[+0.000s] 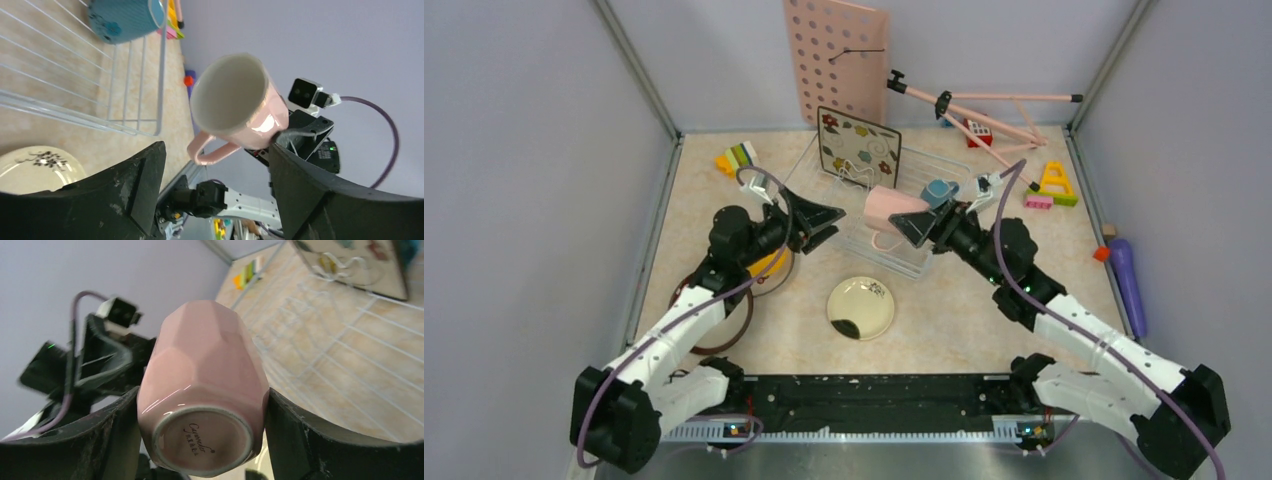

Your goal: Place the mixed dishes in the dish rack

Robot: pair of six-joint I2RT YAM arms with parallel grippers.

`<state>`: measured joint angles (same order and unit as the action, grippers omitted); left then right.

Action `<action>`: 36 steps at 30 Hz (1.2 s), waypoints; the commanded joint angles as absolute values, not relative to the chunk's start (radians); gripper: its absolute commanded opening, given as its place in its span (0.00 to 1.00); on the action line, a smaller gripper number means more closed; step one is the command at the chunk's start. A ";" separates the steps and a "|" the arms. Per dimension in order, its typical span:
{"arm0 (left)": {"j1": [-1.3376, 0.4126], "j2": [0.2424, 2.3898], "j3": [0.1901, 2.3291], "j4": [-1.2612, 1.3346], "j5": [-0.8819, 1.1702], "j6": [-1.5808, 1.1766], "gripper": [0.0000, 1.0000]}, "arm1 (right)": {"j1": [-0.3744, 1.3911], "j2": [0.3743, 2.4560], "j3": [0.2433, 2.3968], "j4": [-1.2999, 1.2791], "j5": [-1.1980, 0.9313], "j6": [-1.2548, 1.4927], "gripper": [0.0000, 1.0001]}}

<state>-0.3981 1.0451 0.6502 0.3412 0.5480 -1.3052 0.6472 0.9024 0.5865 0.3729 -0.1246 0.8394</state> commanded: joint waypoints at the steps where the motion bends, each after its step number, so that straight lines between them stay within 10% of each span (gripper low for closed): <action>1: -0.365 0.937 0.673 0.116 0.389 -1.113 0.80 | 0.650 0.953 0.803 0.084 0.110 0.747 0.13; 6: -0.365 0.894 0.749 -0.201 0.144 -0.878 0.82 | 0.652 1.125 1.002 -0.207 0.280 0.771 0.00; 36: -0.364 0.804 0.661 -0.330 -0.048 -0.648 0.79 | 0.690 1.541 1.250 -0.490 0.453 0.780 0.02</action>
<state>-0.3679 0.8181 0.6712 -0.3393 -0.0208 -0.6773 0.6662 1.5158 1.1530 -0.5098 0.4160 0.7628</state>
